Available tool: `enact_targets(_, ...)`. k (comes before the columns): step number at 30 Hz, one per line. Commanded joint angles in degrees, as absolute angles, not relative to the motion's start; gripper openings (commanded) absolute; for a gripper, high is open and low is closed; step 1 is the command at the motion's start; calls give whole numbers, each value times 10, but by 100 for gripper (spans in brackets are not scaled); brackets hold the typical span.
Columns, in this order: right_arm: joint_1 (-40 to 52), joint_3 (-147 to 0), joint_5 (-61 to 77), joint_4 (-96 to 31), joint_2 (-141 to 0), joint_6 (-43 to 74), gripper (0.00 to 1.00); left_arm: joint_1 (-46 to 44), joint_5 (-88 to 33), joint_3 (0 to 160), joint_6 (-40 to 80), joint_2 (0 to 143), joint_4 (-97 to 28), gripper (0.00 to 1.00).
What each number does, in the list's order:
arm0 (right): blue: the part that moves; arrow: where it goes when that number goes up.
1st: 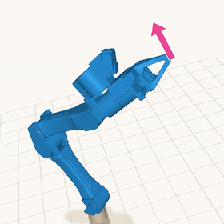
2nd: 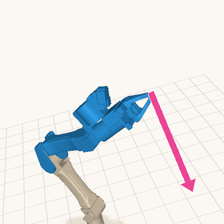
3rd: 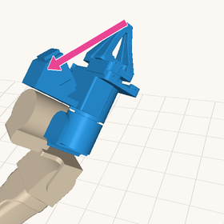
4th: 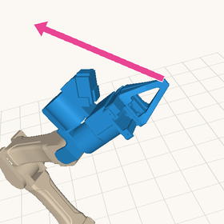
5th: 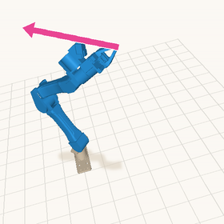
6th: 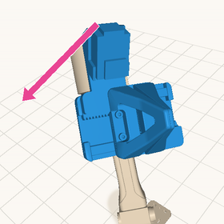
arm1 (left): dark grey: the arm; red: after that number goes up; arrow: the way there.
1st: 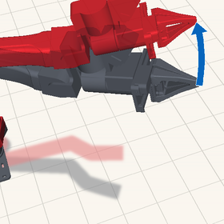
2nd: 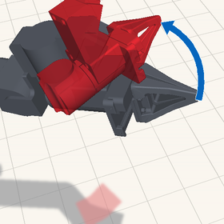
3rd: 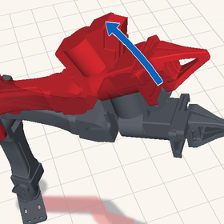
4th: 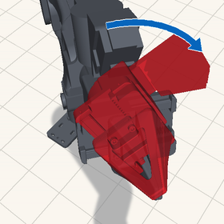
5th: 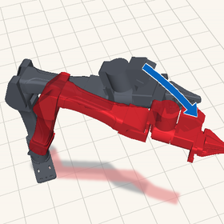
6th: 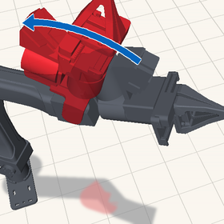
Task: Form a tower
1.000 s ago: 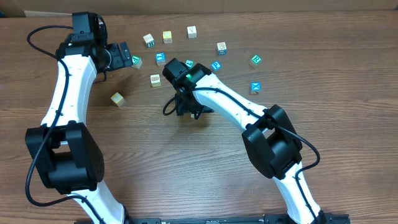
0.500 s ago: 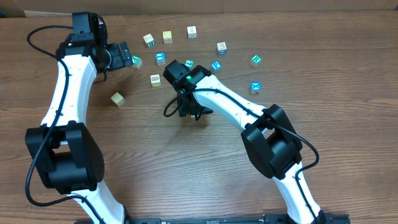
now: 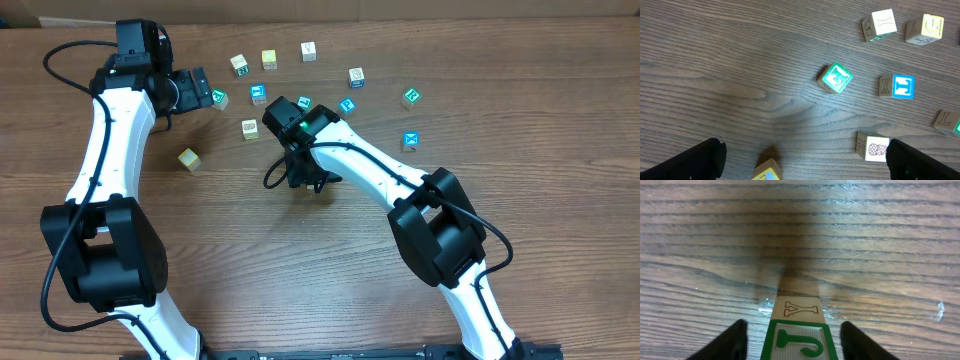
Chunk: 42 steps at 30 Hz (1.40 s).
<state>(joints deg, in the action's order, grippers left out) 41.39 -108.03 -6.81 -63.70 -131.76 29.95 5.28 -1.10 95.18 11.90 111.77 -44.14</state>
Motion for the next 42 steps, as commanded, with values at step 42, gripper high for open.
enact_targets(42,414,-1070,-75,-638,-1322,297,32,51,-11,952,124,1102,-439,100)
